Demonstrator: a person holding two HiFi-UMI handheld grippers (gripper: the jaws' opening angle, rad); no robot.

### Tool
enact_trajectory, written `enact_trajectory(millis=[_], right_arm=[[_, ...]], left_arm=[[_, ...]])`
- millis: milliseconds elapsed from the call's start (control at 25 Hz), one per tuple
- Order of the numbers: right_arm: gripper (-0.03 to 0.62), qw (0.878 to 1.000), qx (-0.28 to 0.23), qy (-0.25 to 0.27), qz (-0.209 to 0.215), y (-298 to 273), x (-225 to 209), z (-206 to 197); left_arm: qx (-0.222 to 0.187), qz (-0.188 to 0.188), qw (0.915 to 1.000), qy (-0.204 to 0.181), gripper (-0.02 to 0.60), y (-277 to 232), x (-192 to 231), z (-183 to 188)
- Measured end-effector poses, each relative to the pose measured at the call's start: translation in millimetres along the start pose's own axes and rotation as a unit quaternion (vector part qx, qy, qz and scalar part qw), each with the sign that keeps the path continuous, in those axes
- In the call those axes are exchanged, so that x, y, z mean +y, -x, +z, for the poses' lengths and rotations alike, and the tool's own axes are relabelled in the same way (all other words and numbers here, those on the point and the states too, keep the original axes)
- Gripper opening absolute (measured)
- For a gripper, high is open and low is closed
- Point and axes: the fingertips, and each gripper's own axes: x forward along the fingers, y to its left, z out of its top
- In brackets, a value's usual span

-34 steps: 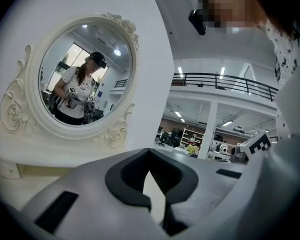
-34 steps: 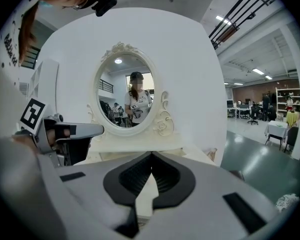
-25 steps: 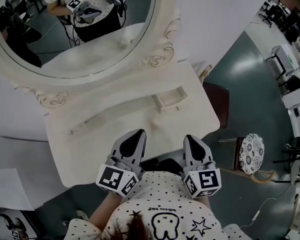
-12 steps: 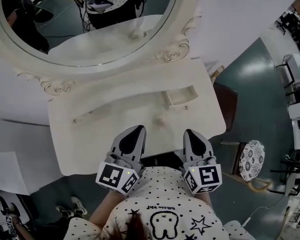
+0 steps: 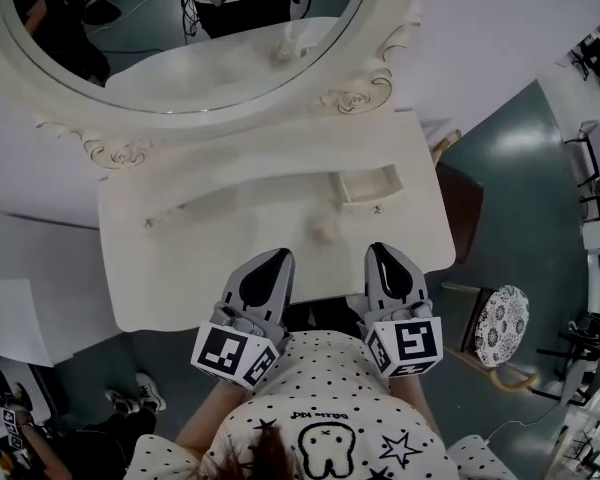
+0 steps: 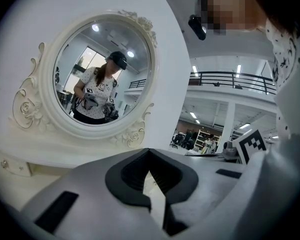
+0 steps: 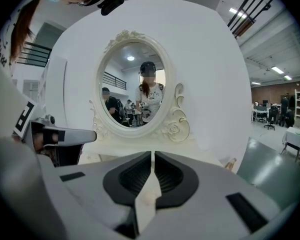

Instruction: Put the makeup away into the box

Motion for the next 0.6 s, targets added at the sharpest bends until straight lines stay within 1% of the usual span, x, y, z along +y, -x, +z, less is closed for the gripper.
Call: enact_trajectory(millis=[80,160,240,440,600], right_arm=[[0.015,1.0,0.005,-0.003,0.008,-6,0,-3],[0.06,1.0,0.015,-0.002,0.018,-12,2,-8],[0.08,0.999,0.028,0.005,0.025,-17,3,-13],[0.1,0.998,0.053,0.03,0.033,-33,3,-22],[0.104,0.997,0.053,0.027,0.049,-47,3,-20]], left_arm=[[0.009,0.001,1.0,0.002,-0.005,-2,-1,-6],[0.014,0.0,0.9999,0.005,-0.005,-4,-2,-10],[0.018,0.0,0.9998,0.009,-0.005,-7,-3,-15],[0.021,0.003,0.9997,0.015,-0.005,-18,1,-23],[0.022,0.007,0.9995,0.021,-0.005,-26,6,-28]])
